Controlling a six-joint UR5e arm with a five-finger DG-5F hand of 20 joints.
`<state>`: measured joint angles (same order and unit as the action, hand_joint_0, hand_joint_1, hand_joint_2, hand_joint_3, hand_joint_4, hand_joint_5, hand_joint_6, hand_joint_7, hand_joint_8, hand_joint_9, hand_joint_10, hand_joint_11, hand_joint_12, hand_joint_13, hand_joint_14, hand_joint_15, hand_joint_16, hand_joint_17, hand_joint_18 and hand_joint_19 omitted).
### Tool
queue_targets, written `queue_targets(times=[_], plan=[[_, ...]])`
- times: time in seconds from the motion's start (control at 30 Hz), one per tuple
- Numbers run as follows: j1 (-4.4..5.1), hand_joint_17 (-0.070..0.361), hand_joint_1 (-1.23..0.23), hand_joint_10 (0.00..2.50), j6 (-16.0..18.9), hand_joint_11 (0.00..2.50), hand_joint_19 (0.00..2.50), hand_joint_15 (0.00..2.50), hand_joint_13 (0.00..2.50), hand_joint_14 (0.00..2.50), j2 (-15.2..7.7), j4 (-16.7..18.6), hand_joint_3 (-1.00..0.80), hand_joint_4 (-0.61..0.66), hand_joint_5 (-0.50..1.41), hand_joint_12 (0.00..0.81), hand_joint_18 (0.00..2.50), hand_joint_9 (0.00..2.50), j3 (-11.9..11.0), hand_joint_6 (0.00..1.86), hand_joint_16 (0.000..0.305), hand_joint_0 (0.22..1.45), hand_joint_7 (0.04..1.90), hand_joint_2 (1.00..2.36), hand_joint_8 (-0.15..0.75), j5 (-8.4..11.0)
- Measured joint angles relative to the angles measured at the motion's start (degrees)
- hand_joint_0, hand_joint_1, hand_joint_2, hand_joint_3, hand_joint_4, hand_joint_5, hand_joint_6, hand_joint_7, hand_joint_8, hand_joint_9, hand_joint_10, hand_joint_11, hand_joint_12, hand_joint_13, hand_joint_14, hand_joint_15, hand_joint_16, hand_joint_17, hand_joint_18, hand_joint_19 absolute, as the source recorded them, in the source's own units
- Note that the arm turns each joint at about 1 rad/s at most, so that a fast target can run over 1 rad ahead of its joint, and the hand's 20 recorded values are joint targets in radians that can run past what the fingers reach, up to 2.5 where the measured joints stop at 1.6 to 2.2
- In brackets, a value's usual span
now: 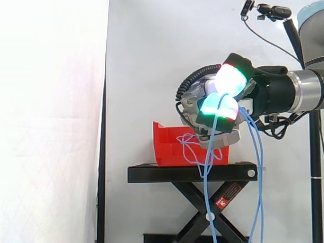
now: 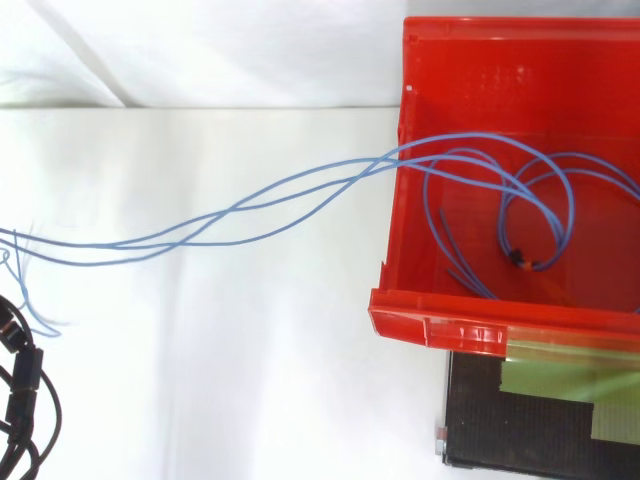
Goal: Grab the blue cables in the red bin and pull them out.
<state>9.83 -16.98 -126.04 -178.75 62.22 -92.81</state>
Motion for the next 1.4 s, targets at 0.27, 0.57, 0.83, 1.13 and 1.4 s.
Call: queue_targets(times=[0.27,0.57,0.83,1.13,1.4], plan=[[0.02,0.072,-0.94,2.50,0.0,0.64,1.32,0.55,1.08,2.50,0.0,0.0,-1.00,0.21,0.74,0.310,1.28,0.84,0.0,1.00,0.032,1.01,0.32,1.00,0.278,0.00],[0.22,0.074,-0.94,2.50,-0.3,0.62,1.26,0.55,1.10,2.50,-0.1,0.5,-1.00,0.21,0.73,0.308,1.28,0.84,0.7,1.02,0.033,1.02,0.32,1.00,0.281,-0.15],[0.27,0.077,-0.93,2.50,-0.3,0.63,1.13,0.54,1.13,2.50,-0.1,0.6,-1.00,0.22,0.72,0.308,1.28,0.86,0.8,1.05,0.034,1.02,0.30,1.00,0.284,-0.11],[0.27,0.077,-0.92,2.50,-0.3,0.63,1.12,0.55,1.12,2.50,-0.1,0.7,-1.00,0.20,0.71,0.311,1.28,0.85,0.8,1.09,0.034,1.03,0.29,1.00,0.279,-0.09],[0.27,0.078,-0.92,2.50,-0.3,0.62,1.13,0.55,1.12,2.50,-0.1,0.7,-1.00,0.20,0.70,0.310,1.27,0.84,0.8,1.13,0.035,1.04,0.27,1.00,0.280,-0.09]])
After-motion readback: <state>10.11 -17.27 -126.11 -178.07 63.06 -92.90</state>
